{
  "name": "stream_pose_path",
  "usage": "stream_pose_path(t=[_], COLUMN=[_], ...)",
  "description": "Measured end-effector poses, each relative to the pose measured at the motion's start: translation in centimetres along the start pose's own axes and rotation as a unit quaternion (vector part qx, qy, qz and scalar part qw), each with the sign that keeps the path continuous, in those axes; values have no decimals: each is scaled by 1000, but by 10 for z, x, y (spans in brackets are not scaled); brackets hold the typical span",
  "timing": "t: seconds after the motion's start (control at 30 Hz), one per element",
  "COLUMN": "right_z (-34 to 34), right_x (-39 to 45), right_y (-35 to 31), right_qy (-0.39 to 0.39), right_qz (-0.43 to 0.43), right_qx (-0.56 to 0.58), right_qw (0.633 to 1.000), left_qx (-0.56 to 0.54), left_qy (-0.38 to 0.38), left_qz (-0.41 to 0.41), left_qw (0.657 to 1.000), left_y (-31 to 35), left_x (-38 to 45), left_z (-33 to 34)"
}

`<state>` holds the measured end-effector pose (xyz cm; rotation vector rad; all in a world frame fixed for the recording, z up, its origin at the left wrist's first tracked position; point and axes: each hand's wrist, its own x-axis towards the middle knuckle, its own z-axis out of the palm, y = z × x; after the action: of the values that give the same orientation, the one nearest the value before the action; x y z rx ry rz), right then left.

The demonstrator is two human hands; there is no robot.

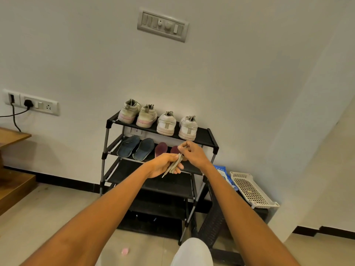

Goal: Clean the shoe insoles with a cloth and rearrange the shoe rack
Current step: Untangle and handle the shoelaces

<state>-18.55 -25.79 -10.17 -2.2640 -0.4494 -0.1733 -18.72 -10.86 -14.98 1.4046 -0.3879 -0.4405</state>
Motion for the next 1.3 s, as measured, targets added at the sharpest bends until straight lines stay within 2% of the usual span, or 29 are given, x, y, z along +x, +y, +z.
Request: stream_pose_path(t=[0.1, 0.17, 0.23, 0.37, 0.57, 0.67, 0.83, 0.97, 1.07, 1.17, 1.3], right_z=[2, 9, 20, 41, 60, 62, 59, 52, 44, 38, 36], right_x=[1, -1, -5, -11, -13, -18, -31, -38, -40, -41, -42], right_y=[3, 6, 12, 16, 17, 21, 26, 34, 42, 42, 37], right_qy=[50, 86, 108, 106, 110, 68, -13, -9, -3, -6, 15], right_qz=[23, 46, 86, 187, 240, 235, 232, 239, 225, 218, 244], right_qx=[24, 50, 127, 338, 510, 554, 500, 466, 458, 454, 474], right_qw=[998, 994, 982, 916, 819, 795, 834, 852, 860, 864, 846], left_qx=[-49, -74, -101, -218, -332, -365, -383, -257, -231, -274, -286], left_qy=[-56, -66, -54, 2, 84, 135, 213, 280, 277, 254, 240], left_qz=[-4, -7, -7, 13, 47, 65, 78, 66, 59, 56, 50], left_qw=[997, 995, 993, 976, 938, 919, 895, 923, 931, 926, 926], left_y=[7, 10, 11, 6, -2, -4, -4, -6, -9, -13, -13], left_x=[-1, 0, 0, 3, 11, 13, 21, 23, 22, 19, 18], left_z=[3, 4, 7, 17, 29, 36, 38, 39, 38, 37, 44])
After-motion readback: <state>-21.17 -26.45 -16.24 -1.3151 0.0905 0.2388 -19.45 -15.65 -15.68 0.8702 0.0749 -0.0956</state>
